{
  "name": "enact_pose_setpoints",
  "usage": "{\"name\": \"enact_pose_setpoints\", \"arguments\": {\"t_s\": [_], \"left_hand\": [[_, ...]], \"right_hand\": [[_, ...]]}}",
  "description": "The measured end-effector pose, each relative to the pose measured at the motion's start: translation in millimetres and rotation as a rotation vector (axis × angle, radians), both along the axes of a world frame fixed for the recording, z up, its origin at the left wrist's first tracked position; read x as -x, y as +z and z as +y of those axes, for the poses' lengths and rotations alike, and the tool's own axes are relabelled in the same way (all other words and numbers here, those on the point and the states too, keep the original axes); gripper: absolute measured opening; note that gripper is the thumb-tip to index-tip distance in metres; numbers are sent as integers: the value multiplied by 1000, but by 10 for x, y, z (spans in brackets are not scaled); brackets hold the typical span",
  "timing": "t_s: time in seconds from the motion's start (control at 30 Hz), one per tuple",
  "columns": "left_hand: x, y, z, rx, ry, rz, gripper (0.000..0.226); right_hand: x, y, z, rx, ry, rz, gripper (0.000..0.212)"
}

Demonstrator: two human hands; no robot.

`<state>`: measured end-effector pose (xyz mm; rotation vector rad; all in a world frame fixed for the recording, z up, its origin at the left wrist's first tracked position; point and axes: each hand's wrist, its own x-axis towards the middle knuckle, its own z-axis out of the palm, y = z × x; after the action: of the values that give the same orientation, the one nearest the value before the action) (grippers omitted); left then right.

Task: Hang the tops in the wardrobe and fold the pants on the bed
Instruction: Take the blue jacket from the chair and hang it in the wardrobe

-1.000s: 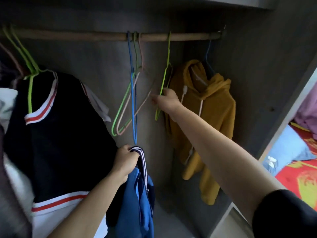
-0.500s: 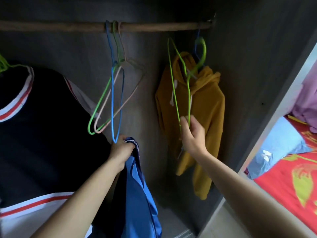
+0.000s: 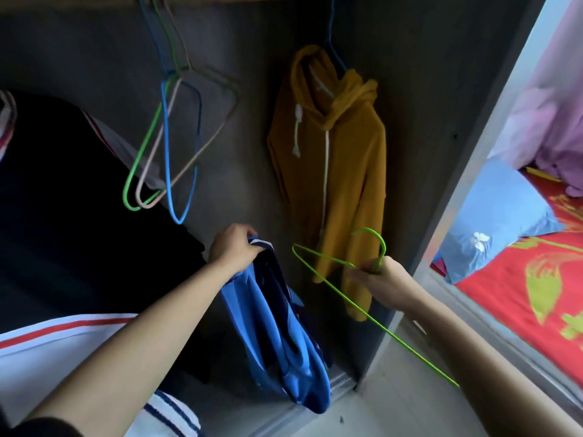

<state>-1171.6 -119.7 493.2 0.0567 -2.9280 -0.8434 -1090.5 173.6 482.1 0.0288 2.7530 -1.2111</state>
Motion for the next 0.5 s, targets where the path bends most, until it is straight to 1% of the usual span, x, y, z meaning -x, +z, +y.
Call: {"name": "enact_pose_setpoints", "arguments": {"t_s": [0.07, 0.13, 0.2, 0.23, 0.27, 0.3, 0.37, 0.43, 0.5], "left_hand": [[4, 24, 83, 50, 31, 28, 24], [-3, 69, 184, 51, 34, 54, 29], [-16, 121, 305, 31, 23, 75, 30], [-27, 139, 370, 17, 12, 86, 30], [-43, 163, 441, -1, -4, 95, 29], [-70, 190, 512, -21, -23, 102, 28], [-121, 235, 625, -61, -70, 99, 26], [-153, 262, 687, -100, -130, 78, 28], [-198, 264, 695, -115, -179, 51, 34]], "right_hand": [[-97, 77, 116, -16, 119, -109, 20], [-211, 153, 141, 62, 189, -165, 19], [-290, 201, 97, 261, 151, -202, 22], [-306, 216, 40, 345, 99, -207, 24], [-284, 185, -22, 378, 56, -170, 25], [-260, 147, -101, 375, 9, -119, 26], [-199, 45, -249, 303, -43, -43, 28], [-155, -29, -337, 246, -64, -42, 29], [-117, -62, -365, 271, -96, -5, 28]]}}
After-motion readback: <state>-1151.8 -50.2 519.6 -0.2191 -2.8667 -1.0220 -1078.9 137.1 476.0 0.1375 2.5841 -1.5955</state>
